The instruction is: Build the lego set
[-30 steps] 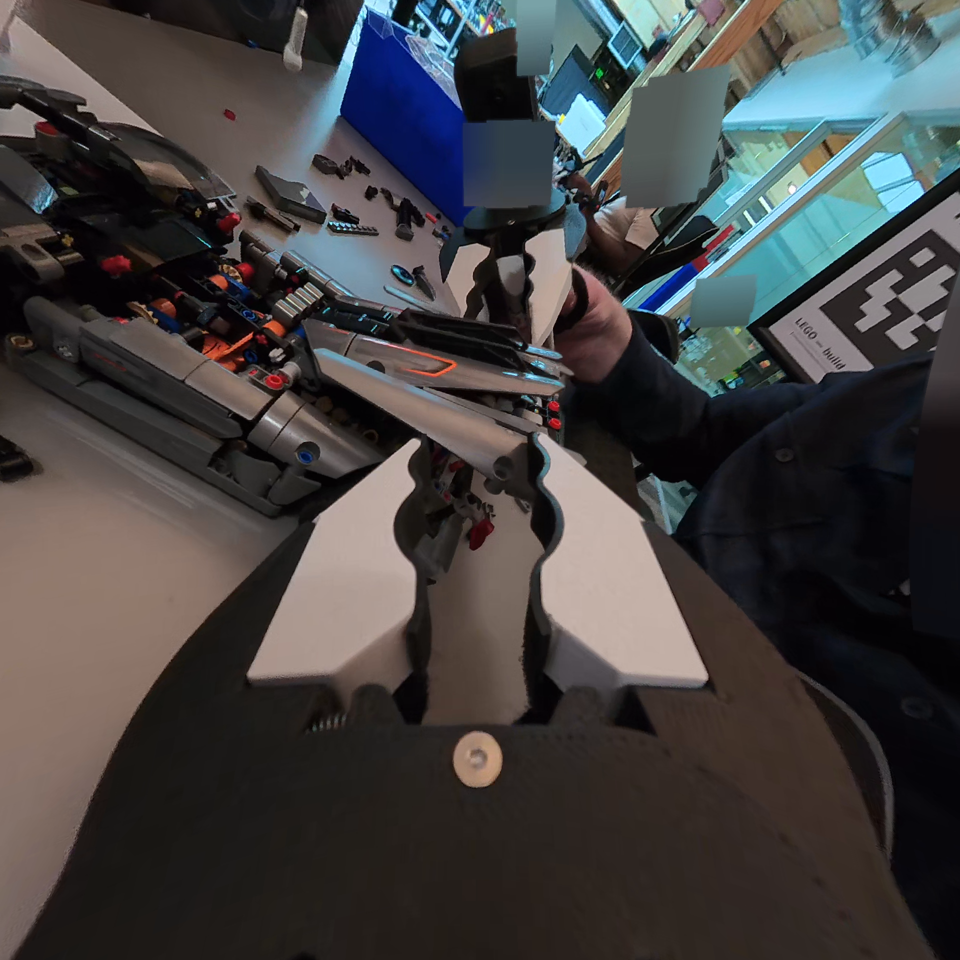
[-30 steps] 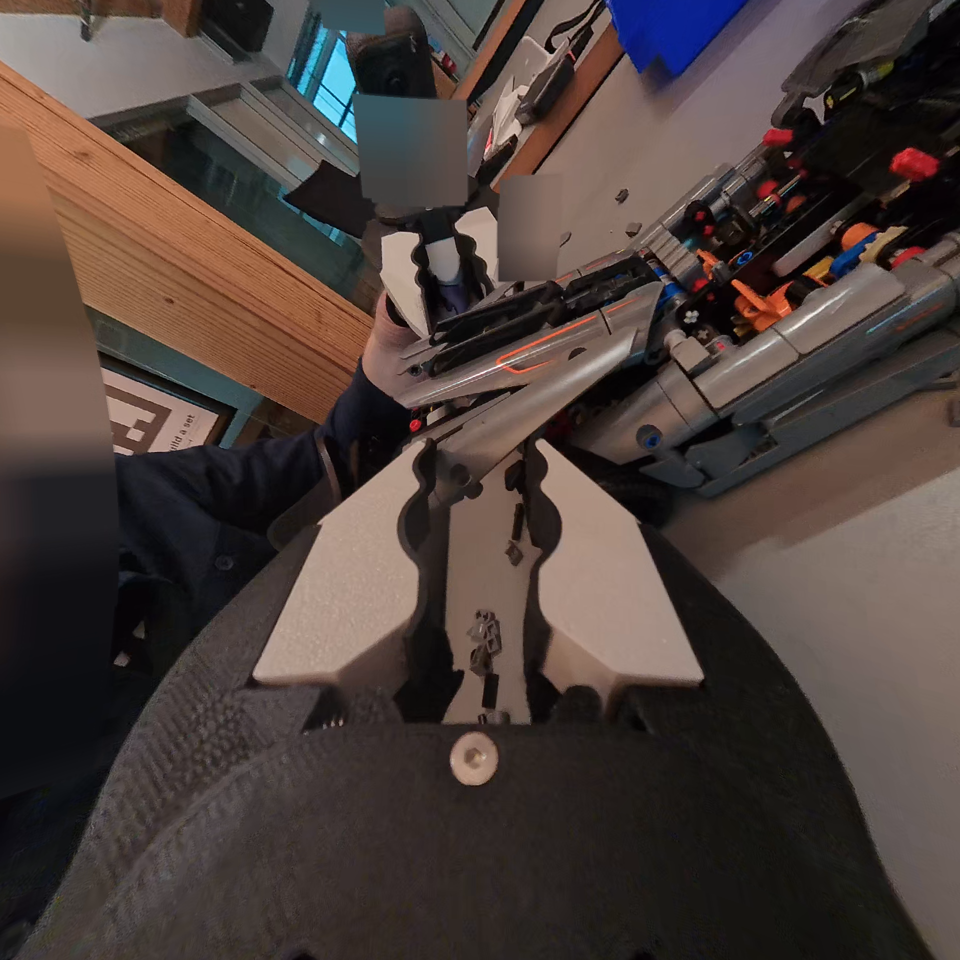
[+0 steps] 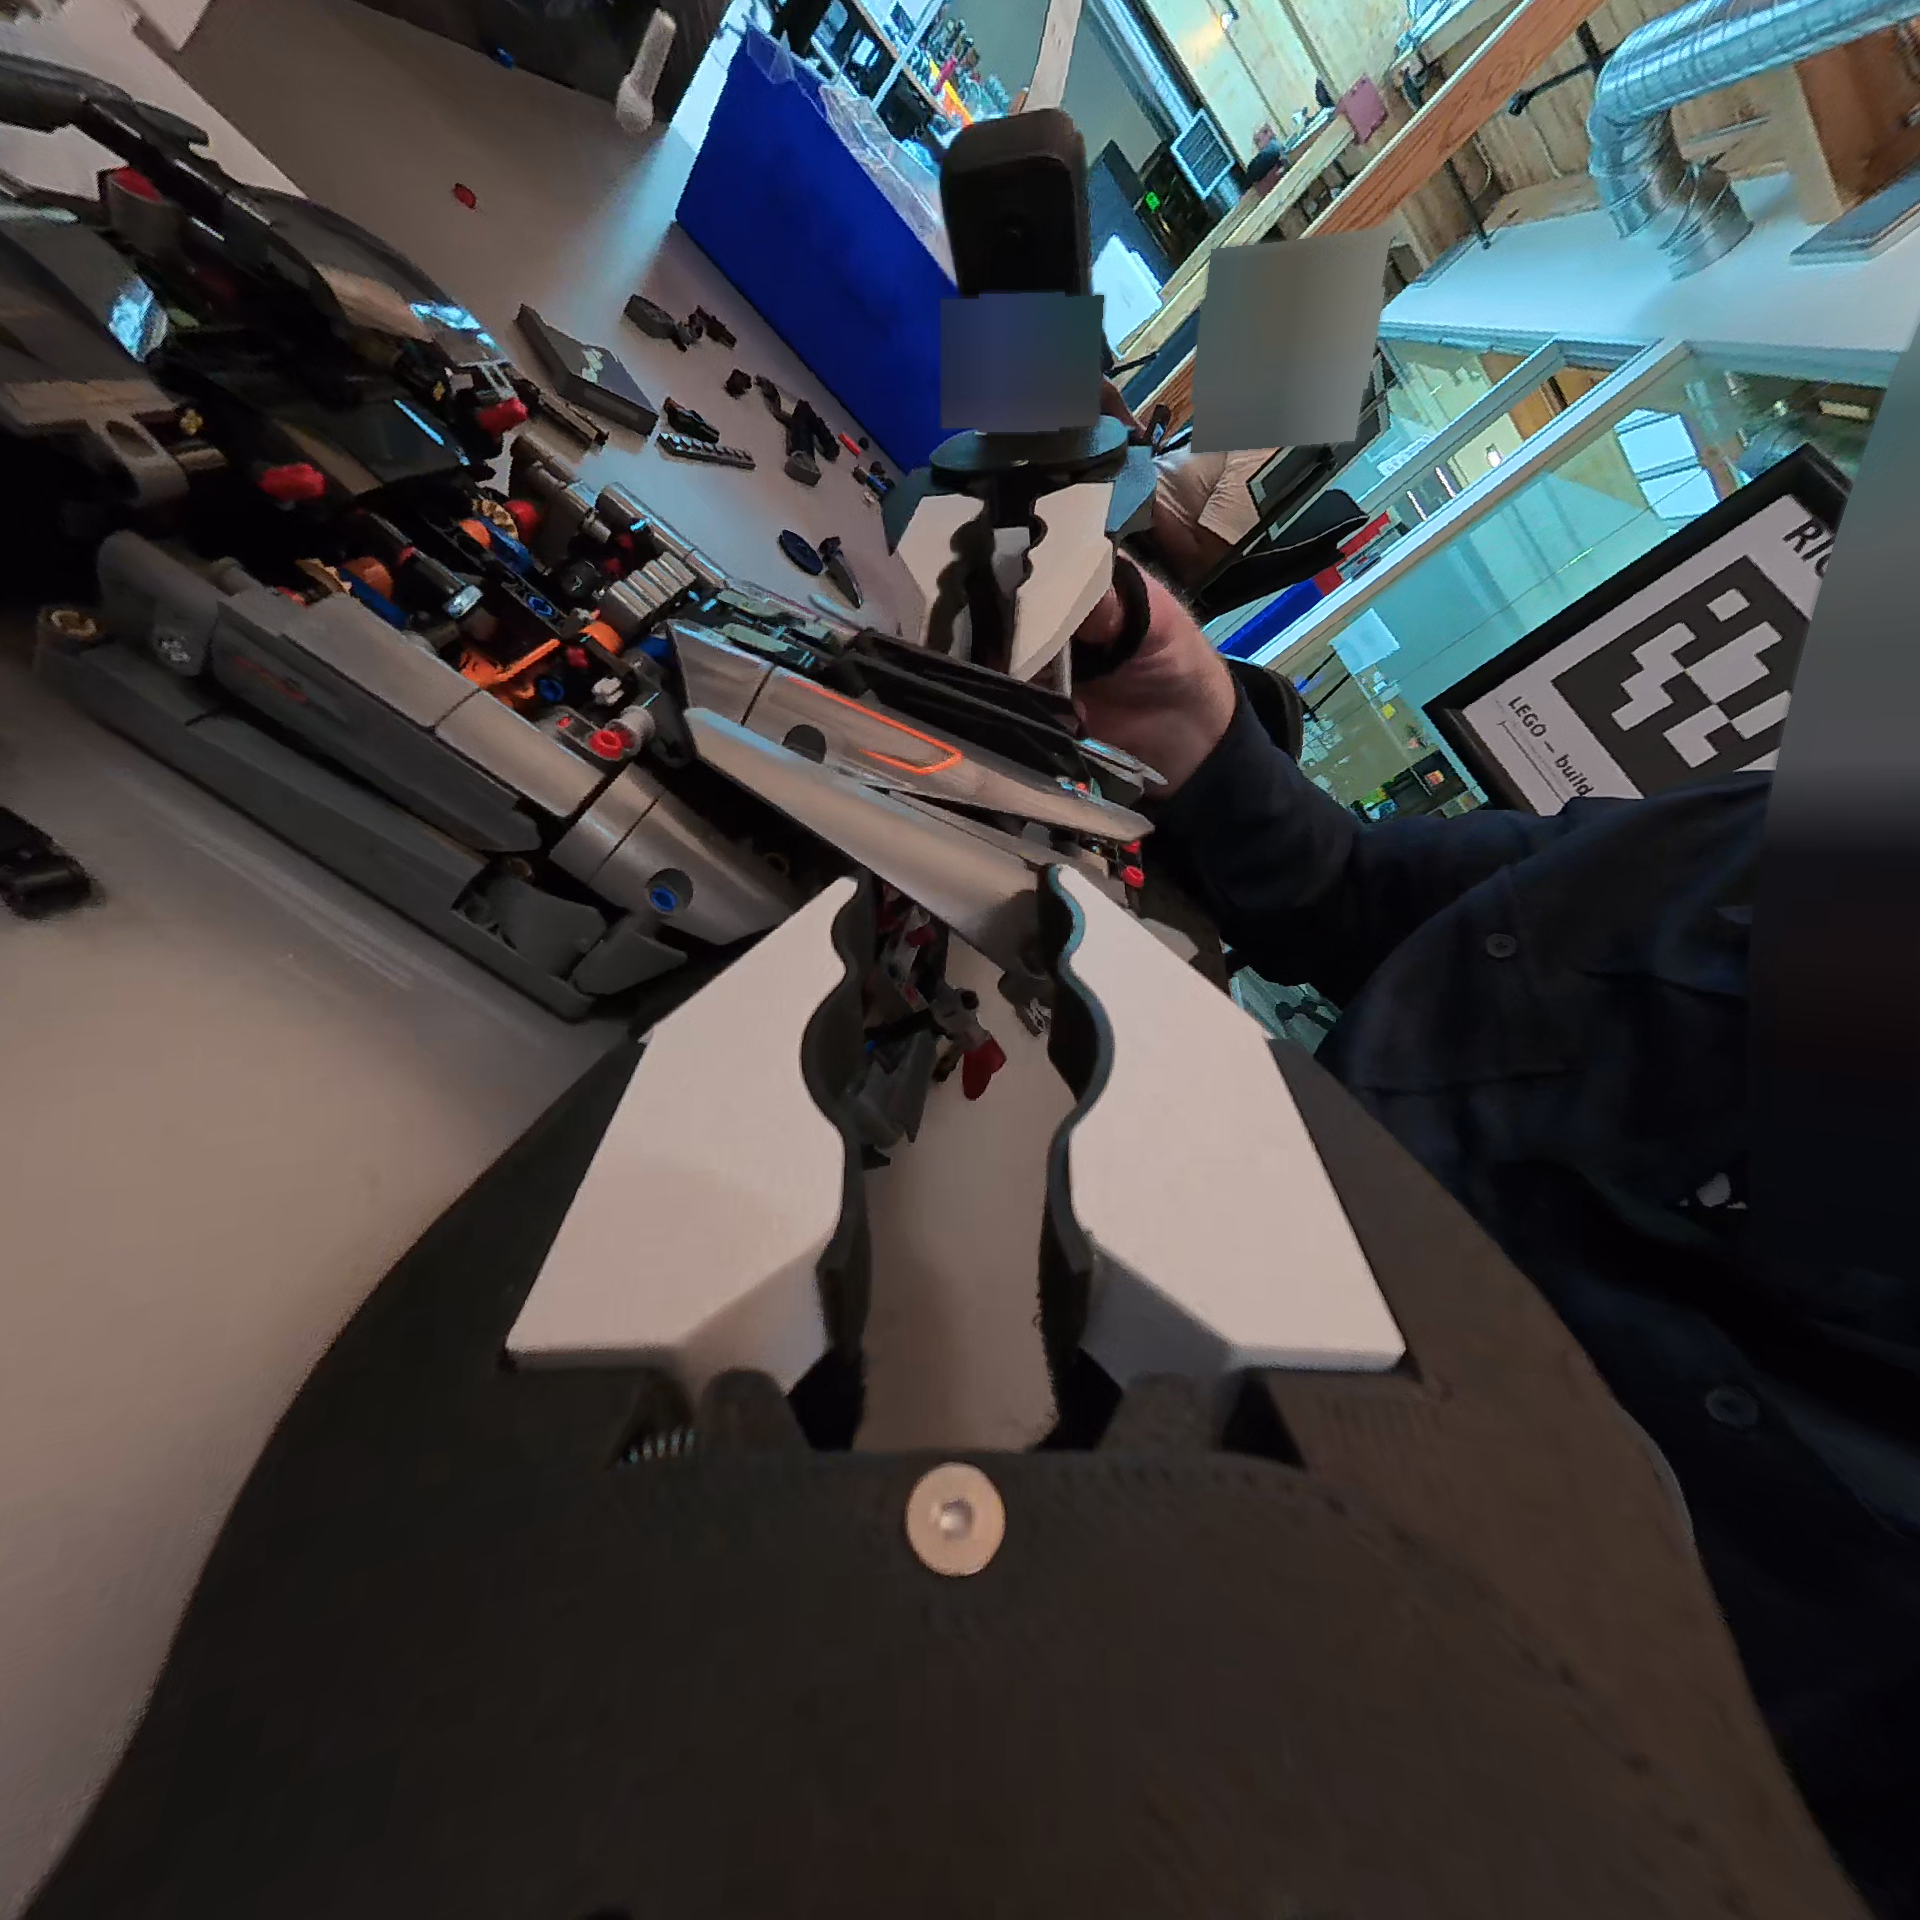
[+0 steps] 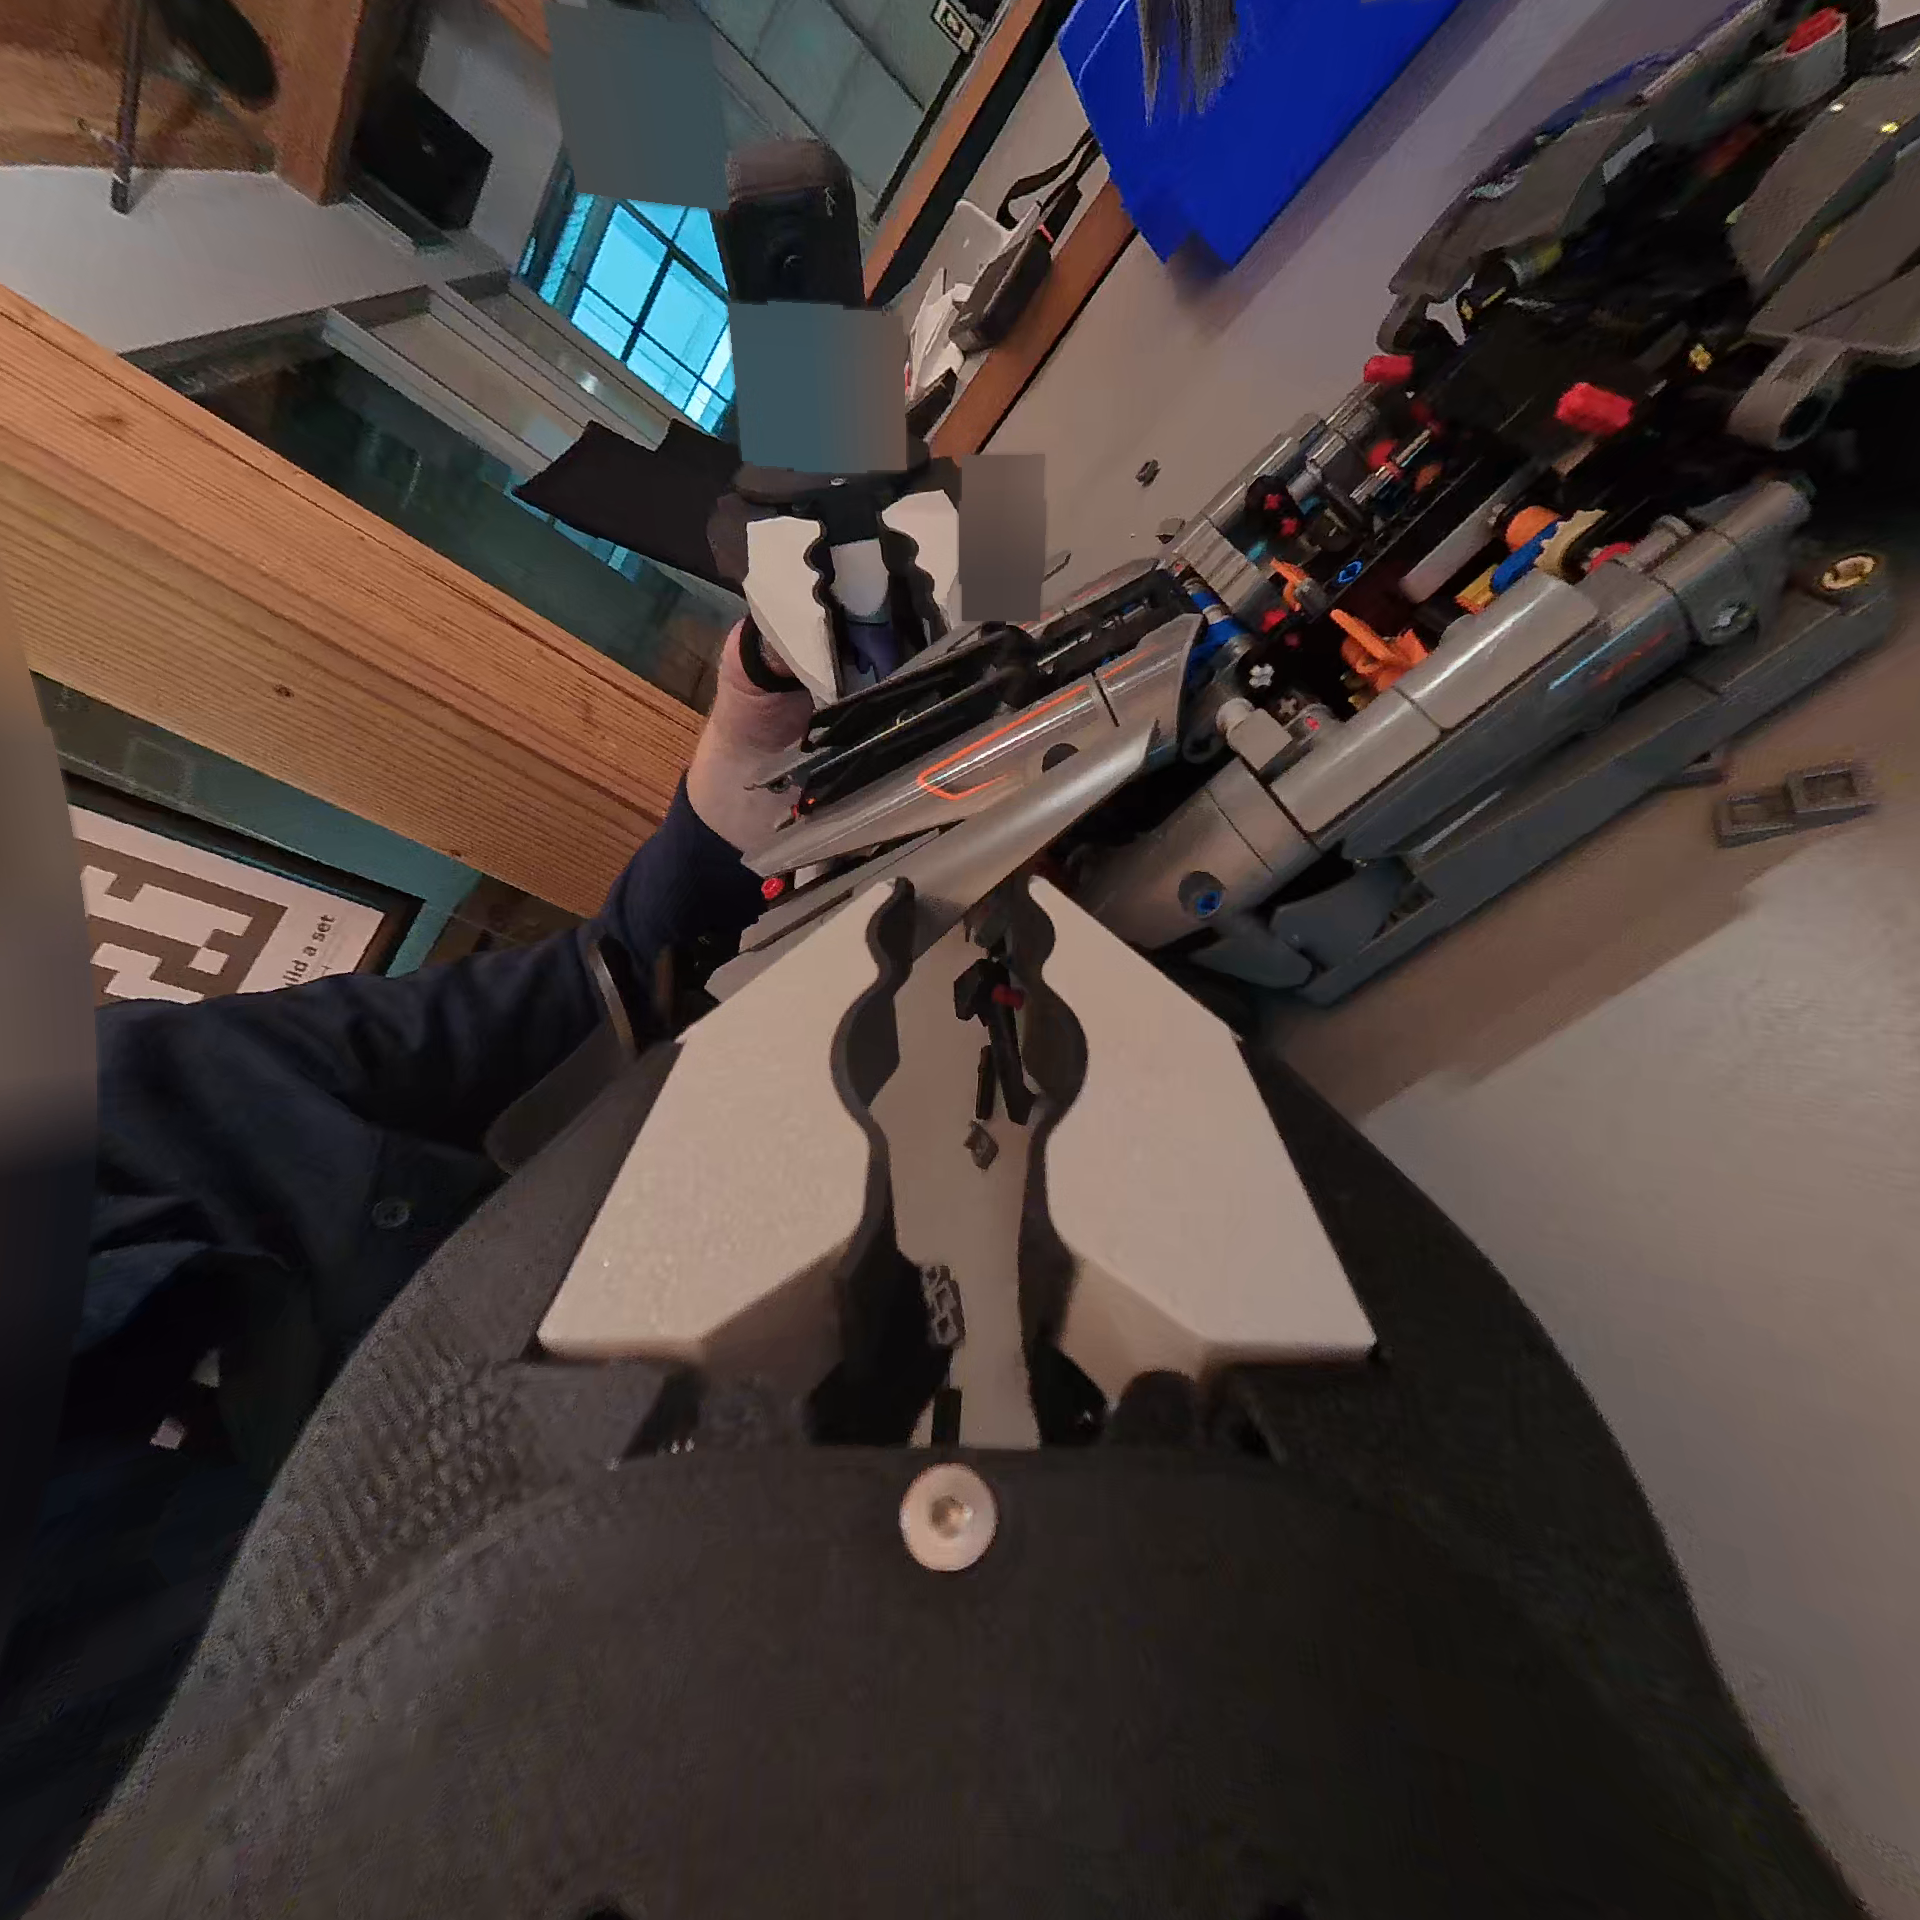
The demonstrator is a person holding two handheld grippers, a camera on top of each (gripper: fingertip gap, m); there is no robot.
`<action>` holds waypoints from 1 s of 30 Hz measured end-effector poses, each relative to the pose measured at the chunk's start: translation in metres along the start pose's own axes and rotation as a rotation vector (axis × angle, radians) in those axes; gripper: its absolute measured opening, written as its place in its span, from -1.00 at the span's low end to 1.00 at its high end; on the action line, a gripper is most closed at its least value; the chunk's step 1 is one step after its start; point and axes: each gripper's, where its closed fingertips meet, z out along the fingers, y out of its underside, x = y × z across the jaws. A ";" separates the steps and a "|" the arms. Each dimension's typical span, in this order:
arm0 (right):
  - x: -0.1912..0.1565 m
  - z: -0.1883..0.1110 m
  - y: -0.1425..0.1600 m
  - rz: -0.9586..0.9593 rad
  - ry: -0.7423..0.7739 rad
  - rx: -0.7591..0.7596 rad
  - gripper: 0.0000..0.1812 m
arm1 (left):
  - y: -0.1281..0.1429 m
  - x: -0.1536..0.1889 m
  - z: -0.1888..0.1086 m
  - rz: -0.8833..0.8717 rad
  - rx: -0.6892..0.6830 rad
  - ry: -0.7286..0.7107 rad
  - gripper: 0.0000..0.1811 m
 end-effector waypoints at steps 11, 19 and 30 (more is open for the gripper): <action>0.002 -0.003 0.005 -0.015 0.042 -0.035 -0.85 | -0.002 -0.003 0.001 0.041 -0.028 -0.009 -0.73; 0.004 -0.004 0.009 -0.006 0.054 -0.053 -0.91 | -0.004 -0.004 0.002 0.044 -0.062 0.007 -0.75; -0.004 -0.010 0.000 -0.130 0.059 -0.033 -0.63 | -0.012 0.000 -0.011 0.093 -0.006 -0.014 -0.70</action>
